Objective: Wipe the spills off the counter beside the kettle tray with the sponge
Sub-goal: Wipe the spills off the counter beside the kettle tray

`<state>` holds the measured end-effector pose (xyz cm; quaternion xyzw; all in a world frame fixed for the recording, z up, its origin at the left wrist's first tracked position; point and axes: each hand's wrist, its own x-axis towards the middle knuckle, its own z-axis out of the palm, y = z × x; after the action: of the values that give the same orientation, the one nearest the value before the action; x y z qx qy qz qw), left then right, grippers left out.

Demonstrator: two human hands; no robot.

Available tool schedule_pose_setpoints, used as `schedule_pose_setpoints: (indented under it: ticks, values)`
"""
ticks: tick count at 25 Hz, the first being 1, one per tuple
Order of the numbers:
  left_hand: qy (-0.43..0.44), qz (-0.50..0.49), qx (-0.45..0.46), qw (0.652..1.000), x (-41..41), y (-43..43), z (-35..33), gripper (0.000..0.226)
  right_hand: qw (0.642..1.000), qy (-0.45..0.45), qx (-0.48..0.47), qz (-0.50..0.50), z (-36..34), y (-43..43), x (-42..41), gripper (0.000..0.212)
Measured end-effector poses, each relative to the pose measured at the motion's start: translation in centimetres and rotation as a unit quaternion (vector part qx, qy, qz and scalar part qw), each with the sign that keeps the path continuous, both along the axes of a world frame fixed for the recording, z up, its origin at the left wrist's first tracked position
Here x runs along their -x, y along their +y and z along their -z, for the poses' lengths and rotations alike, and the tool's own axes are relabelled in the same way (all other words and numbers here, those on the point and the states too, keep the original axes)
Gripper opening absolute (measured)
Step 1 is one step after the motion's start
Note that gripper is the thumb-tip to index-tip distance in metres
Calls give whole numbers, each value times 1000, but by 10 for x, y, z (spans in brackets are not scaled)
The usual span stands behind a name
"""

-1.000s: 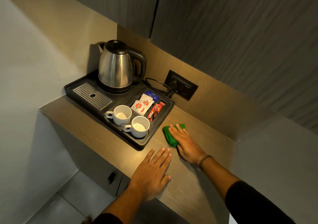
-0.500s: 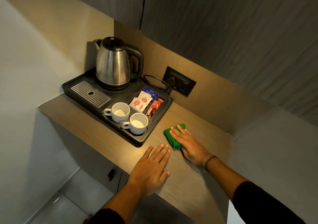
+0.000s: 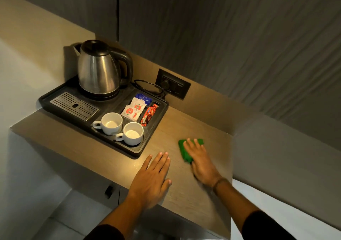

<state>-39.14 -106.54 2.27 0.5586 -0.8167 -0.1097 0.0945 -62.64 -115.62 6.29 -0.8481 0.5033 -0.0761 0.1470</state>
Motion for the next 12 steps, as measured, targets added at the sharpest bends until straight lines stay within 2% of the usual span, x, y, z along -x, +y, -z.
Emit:
schedule_pose_setpoints:
  ticks: [2, 4, 8, 9, 12]
  values:
    - [-4, -1, 4, 1000, 0, 0, 1, 73, 998, 19, 14, -55, 10, 44, 27, 81]
    - [-9, -1, -1, 1000, 1, -1, 1, 74, 999, 15, 14, -42, 6, 56, 60, 81]
    - [-10, -2, 4, 1000, 0, -1, 0, 73, 989, 1, -19, 144, -16, 22, 27, 79]
    - [-8, -3, 5, 1000, 0, -1, 0, 73, 987, -5, -21, 159, -18, 27, 10, 79]
    - [-11, 2, 2, 1000, 0, 0, 0, 73, 998, -8, -1, 58, 2, 80, -1, 86]
